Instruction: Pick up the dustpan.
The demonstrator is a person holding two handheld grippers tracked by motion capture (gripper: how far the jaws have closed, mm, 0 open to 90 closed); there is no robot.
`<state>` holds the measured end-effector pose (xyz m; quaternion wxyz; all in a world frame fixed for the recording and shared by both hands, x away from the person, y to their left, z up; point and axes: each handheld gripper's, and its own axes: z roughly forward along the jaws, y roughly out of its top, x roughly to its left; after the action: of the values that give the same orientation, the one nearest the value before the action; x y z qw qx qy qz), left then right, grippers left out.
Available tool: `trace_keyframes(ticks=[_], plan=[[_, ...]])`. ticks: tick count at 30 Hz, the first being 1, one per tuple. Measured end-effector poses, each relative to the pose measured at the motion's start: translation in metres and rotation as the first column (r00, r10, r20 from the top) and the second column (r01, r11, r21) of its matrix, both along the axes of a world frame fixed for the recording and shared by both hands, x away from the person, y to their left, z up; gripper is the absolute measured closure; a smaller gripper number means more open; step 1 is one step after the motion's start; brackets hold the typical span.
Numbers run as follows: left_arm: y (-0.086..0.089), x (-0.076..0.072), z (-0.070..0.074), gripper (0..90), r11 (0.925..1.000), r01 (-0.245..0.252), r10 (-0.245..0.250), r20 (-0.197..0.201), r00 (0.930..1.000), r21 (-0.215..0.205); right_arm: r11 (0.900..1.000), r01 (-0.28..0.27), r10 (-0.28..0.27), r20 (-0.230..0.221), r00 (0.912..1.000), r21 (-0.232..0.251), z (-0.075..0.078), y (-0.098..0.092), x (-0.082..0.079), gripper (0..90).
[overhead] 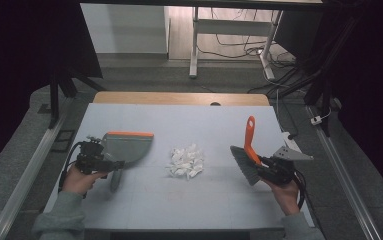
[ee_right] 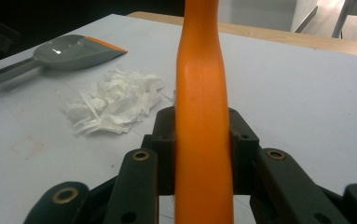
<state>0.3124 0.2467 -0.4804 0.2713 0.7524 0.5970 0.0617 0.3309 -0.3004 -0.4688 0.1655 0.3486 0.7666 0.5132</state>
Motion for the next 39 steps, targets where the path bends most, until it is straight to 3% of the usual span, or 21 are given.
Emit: trace_keyframes(ticks=[7, 14, 22, 31, 39], plan=[[-0.006, 0.004, -0.017, 14.4, 0.9998, 0.011, -0.010, -0.060, 0.9981, 0.018, 1.000, -0.004, 0.004, -0.002, 1.0000, -0.005, -0.001, 0.000, 0.000, 69.5], [-0.010, 0.007, -0.025, 14.3, 0.9997, 0.019, -0.018, -0.083, 0.9964, 0.017, 1.000, -0.005, 0.005, -0.003, 1.0000, -0.010, -0.001, 0.001, 0.000, 69.5], [-0.012, 0.010, -0.033, 14.3, 0.9992, 0.019, -0.015, -0.094, 0.9954, 0.036, 1.000, -0.005, 0.005, -0.004, 1.0000, -0.012, -0.002, 0.001, 0.000, 69.5], [-0.014, 0.012, -0.040, 18.4, 0.9999, -0.004, 0.005, -0.074, 0.9973, 0.015, 1.000, -0.004, 0.004, -0.003, 1.0000, -0.019, -0.003, 0.002, 0.000, 69.5], [-0.013, 0.013, -0.042, 32.9, 0.9997, -0.024, 0.023, -0.067, 0.9975, -0.008, 1.000, -0.006, 0.006, -0.004, 1.0000, -0.026, -0.003, 0.003, 0.000, 69.5]])
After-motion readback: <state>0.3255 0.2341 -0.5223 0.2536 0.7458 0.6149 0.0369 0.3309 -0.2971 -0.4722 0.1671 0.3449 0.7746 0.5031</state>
